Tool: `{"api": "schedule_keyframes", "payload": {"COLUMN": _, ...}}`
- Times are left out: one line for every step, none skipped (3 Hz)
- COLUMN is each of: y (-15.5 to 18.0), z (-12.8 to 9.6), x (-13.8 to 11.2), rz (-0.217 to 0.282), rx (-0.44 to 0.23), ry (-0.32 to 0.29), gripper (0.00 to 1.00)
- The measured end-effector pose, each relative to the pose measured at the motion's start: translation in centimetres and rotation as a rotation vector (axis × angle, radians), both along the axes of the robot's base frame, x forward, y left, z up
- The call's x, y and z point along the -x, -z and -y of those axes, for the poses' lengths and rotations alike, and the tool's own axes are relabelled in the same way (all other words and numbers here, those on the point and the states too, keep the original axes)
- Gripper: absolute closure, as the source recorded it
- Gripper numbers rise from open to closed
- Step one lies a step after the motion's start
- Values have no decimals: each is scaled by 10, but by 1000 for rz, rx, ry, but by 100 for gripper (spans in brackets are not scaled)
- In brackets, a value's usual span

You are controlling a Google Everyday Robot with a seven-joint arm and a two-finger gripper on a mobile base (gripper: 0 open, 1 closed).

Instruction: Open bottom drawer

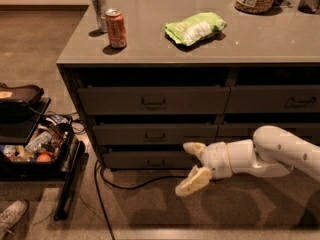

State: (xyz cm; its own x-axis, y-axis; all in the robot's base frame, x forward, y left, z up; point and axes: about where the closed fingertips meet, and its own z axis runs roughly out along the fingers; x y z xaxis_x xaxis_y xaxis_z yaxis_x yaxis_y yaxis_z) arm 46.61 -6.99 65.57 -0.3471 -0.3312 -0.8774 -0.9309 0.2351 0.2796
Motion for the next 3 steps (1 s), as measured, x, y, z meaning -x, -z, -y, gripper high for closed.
{"api": "schedule_keyframes", "payload": {"y": 49, "z": 27, "x": 16, "rz": -57, "rx": 379, "ry": 49, "gripper": 0}}
{"api": "schedule_keyframes", "payload": {"y": 57, "z": 50, "x": 19, "rz": -45, "rx": 529, "ry": 93, "gripper": 0}}
{"api": "schedule_keyframes", "payload": {"y": 57, "z": 50, "x": 19, "rz": -45, "rx": 529, "ry": 93, "gripper": 0}}
